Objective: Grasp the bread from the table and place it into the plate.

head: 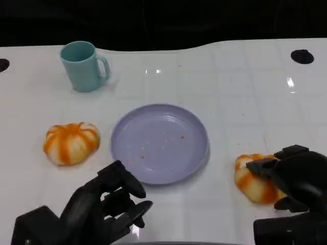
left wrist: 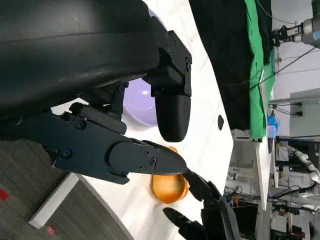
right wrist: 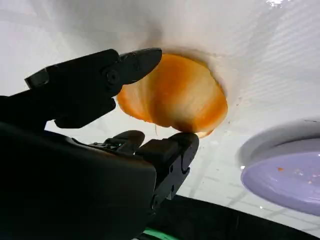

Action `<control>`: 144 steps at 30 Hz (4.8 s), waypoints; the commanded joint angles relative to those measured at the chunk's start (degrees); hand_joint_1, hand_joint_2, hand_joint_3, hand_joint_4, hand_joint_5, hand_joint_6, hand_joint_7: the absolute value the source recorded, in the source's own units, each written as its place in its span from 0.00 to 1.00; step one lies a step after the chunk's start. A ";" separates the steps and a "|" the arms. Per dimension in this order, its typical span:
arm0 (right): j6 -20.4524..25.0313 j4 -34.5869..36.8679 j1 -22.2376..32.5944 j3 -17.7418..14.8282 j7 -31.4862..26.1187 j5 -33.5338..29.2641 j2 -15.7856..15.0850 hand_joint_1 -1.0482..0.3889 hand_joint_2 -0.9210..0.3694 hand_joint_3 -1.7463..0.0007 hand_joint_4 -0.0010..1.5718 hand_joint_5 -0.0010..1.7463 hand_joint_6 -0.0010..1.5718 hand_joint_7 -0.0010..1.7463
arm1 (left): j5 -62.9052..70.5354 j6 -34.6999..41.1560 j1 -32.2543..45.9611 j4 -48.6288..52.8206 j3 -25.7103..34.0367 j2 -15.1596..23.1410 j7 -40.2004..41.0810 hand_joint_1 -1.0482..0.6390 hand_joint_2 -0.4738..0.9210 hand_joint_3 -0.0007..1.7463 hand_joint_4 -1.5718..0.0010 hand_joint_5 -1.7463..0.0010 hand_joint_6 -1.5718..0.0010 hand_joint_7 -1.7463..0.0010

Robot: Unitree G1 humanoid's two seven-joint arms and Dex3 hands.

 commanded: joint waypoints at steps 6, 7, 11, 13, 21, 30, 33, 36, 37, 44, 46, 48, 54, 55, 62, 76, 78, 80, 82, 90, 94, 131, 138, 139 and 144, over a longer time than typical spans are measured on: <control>1.32 4.47 -3.94 1.79 2.36 3.17 0.60 0.43 0.02 0.99 0.24 0.13 0.30 0.01 | 0.30 -0.22 0.32 -0.52 0.05 0.33 0.41 0.31 1.00 0.14 0.59 0.00 0.72 0.02; 1.46 5.05 -4.37 2.01 2.49 3.27 0.71 0.44 0.02 0.99 0.25 0.13 0.31 0.01 | 0.30 -0.22 0.35 -0.54 0.03 0.30 0.44 0.31 1.00 0.14 0.59 0.00 0.72 0.02; 1.94 7.20 -5.86 2.94 2.28 3.44 1.07 0.44 0.01 0.99 0.28 0.12 0.33 0.02 | 0.27 -0.49 0.46 -0.49 -0.04 0.26 0.35 0.31 1.00 0.14 0.59 0.00 0.72 0.02; 2.19 8.47 -6.69 3.49 1.95 3.30 1.41 0.44 0.01 0.99 0.29 0.12 0.34 0.02 | 0.29 -0.71 0.53 -0.44 -0.08 0.24 0.30 0.31 1.00 0.14 0.59 0.00 0.72 0.02; 4.32 12.03 -10.24 4.91 2.43 3.64 2.99 0.43 0.00 1.00 0.32 0.10 0.36 0.01 | 0.28 -0.03 0.82 -1.14 -0.23 0.14 0.66 0.29 1.00 0.13 0.59 0.00 0.71 0.03; 6.34 15.80 -15.31 5.62 3.99 4.85 4.06 0.48 0.00 1.00 0.55 0.20 0.58 0.07 | 0.73 -0.02 1.31 -1.88 -0.40 0.32 0.80 0.28 1.00 0.13 0.60 0.00 0.71 0.04; 5.20 18.46 -16.26 5.33 -0.09 6.01 5.24 0.54 0.02 1.00 0.55 0.55 0.70 0.10 | 0.52 0.10 1.55 -2.20 -0.41 0.27 0.71 0.29 1.00 0.13 0.60 0.00 0.71 0.05; 2.88 22.37 -17.45 5.83 -5.37 6.16 5.84 0.57 0.00 0.97 0.54 0.76 0.74 0.10 | 0.75 0.22 1.69 -2.47 -0.47 0.32 0.83 0.28 1.00 0.13 0.60 0.00 0.71 0.05; 1.99 23.47 -17.70 5.86 -6.80 6.43 5.95 0.57 0.00 0.94 0.54 0.81 0.76 0.10 | 0.82 0.14 1.71 -2.48 -0.49 0.34 0.83 0.28 1.00 0.13 0.60 0.00 0.71 0.05; -3.62 28.61 -18.49 6.35 -16.90 7.40 6.40 0.57 0.00 0.86 0.53 1.00 0.51 0.74 | 0.49 0.17 1.77 -2.66 -0.45 0.20 0.74 0.30 1.00 0.13 0.61 0.00 0.71 0.05; -4.96 29.52 -18.60 6.31 -19.49 7.72 6.55 0.58 0.01 0.86 0.54 1.00 0.45 0.89 | 0.57 0.30 1.73 -2.63 -0.45 0.18 0.83 0.30 1.00 0.13 0.61 0.00 0.71 0.04; -5.84 30.33 -18.75 6.40 -21.78 7.75 6.67 0.58 0.01 0.86 0.54 1.00 0.42 0.95 | 0.71 -0.10 1.62 -2.20 -0.43 0.24 0.74 0.30 1.00 0.13 0.60 0.00 0.72 0.04; -8.44 30.53 -18.43 5.90 -26.73 8.70 6.74 0.57 0.01 0.87 0.54 1.00 0.40 0.93 | 0.64 -0.34 2.01 -2.23 -0.37 0.24 0.74 0.32 1.00 0.13 0.60 0.00 0.72 0.04; -8.67 30.48 -18.45 5.69 -27.12 9.04 6.81 0.57 0.01 0.87 0.55 1.00 0.45 0.84 | 0.60 0.01 1.99 -2.41 -0.29 0.22 0.87 0.32 1.00 0.13 0.61 0.00 0.72 0.05; -8.24 29.39 -19.31 3.08 -29.34 11.96 7.49 0.59 0.12 0.69 0.56 1.00 0.42 0.99 | 0.29 0.24 0.49 -1.33 0.09 0.50 0.61 0.34 1.00 0.15 0.62 0.00 0.73 0.04; -11.76 17.83 -20.87 -1.56 -26.18 18.02 8.68 0.64 0.50 0.24 0.62 1.00 0.47 1.00 | 1.80 0.40 0.42 -2.07 -0.77 0.19 1.54 0.33 1.00 0.16 0.62 0.00 0.74 0.04; -12.89 18.39 -21.73 -0.68 -25.74 18.17 9.49 0.64 0.50 0.23 0.62 1.00 0.47 1.00 | 1.47 0.30 0.62 -1.92 -0.81 0.20 1.24 0.34 1.00 0.15 0.63 0.00 0.74 0.04; -13.24 19.08 -22.46 0.13 -25.20 18.07 10.52 0.64 0.50 0.23 0.62 1.00 0.47 1.00 | 1.27 -0.36 0.92 -1.59 -0.94 0.14 0.96 0.34 1.00 0.15 0.62 0.00 0.74 0.04; -14.09 20.49 -23.50 0.75 -24.16 18.94 11.95 0.64 0.50 0.22 0.62 1.00 0.47 1.00 | 1.12 -0.53 1.30 -1.58 -1.07 -0.09 1.06 0.34 1.00 0.14 0.62 0.00 0.74 0.04; -15.02 26.45 -27.64 2.55 -19.15 22.16 17.74 0.64 0.47 0.23 0.61 1.00 0.47 1.00 | 1.29 0.06 2.14 -2.68 -1.47 -0.24 1.21 0.33 1.00 0.14 0.62 0.00 0.73 0.06; -15.15 31.97 -29.92 3.29 -19.29 22.24 20.52 0.63 0.47 0.23 0.60 1.00 0.47 1.00 | 0.64 -0.06 2.60 -2.84 -1.50 -0.62 1.29 0.33 1.00 0.12 0.61 0.00 0.71 0.06; -13.24 11.23 -17.05 -1.81 3.30 34.52 13.31 0.28 0.00 0.81 0.08 0.10 0.12 0.03 | 0.24 0.37 3.81 -4.31 -1.79 0.79 0.98 0.34 1.00 0.13 0.62 0.00 0.75 0.04; -18.45 3.76 -8.48 -5.76 3.31 41.69 11.76 0.35 0.00 0.83 0.07 0.43 0.22 0.06 | 0.02 0.32 3.58 -3.91 -1.73 0.64 0.93 0.33 1.00 0.13 0.61 0.00 0.74 0.04; -19.22 3.20 -7.42 -6.22 3.38 42.68 11.75 0.36 0.00 0.84 0.07 0.47 0.24 0.07 | -0.01 0.48 3.54 -3.96 -1.70 0.65 0.96 0.33 1.00 0.13 0.61 0.00 0.74 0.04; -22.33 1.91 -2.31 -8.22 4.06 48.78 12.38 0.42 0.00 0.85 0.14 0.57 0.34 0.12 | 0.09 0.67 3.46 -4.15 -1.47 0.75 1.11 0.33 1.00 0.13 0.62 0.00 0.74 0.04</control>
